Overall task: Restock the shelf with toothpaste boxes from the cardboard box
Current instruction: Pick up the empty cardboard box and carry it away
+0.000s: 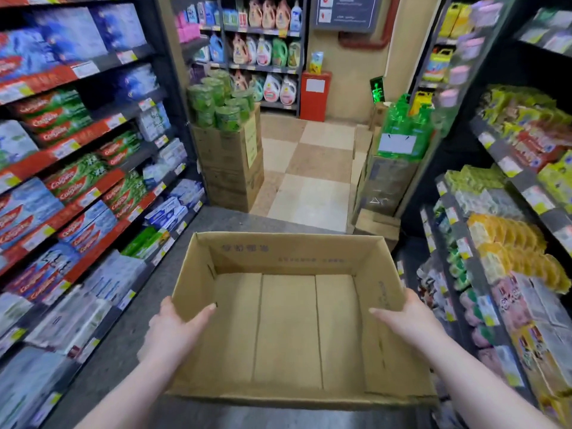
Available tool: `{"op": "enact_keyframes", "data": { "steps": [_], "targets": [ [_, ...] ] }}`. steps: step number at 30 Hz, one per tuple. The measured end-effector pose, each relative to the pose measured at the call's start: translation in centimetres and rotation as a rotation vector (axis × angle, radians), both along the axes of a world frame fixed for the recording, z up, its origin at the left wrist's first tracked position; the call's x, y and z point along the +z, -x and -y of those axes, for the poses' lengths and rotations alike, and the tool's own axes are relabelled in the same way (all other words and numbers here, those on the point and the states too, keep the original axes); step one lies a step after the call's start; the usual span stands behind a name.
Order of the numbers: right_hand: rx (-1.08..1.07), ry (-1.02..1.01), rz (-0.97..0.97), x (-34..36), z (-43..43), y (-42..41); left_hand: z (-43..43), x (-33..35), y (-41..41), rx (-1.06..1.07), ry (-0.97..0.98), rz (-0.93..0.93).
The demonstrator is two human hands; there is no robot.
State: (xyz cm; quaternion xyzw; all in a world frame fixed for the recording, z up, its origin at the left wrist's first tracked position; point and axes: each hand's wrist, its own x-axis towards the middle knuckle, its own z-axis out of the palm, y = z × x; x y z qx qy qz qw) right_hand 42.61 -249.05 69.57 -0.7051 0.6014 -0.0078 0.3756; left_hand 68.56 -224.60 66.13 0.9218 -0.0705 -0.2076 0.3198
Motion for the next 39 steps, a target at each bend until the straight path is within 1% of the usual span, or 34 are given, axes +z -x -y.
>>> {"op": "enact_keyframes", "data": {
  "steps": [4, 9, 17, 24, 27, 32, 35, 39],
  "targets": [
    [-0.008, -0.037, 0.012, -0.8, 5.5, -3.2, 6.1, -0.1, -3.4, 0.000, -0.018, 0.020],
    [-0.075, -0.056, 0.024, -2.1, 12.6, -7.9, 14.8, -1.4, -9.1, -0.052, -0.056, 0.017],
    [-0.192, -0.053, 0.043, -3.5, 23.5, -15.6, 28.5, -2.8, -18.6, -0.185, -0.087, -0.020],
    [-0.282, -0.107, 0.014, -5.8, 32.9, -18.9, 39.0, -4.6, -22.6, -0.244, -0.123, -0.040],
    [-0.309, -0.135, 0.013, -7.9, 37.3, -19.7, 43.9, -6.3, -23.3, -0.251, -0.137, -0.061],
    [-0.363, -0.259, 0.021, -13.0, 45.8, -20.2, 52.5, -10.6, -23.8, -0.243, -0.129, -0.138],
    [-0.409, -0.297, -0.005, -16.7, 50.9, -20.6, 58.2, -13.7, -23.8, -0.232, -0.125, -0.186],
    [-0.432, -0.307, 0.039, -22.6, 56.4, -20.4, 64.9, -19.3, -24.1, -0.256, -0.108, -0.203]
  ]
}}
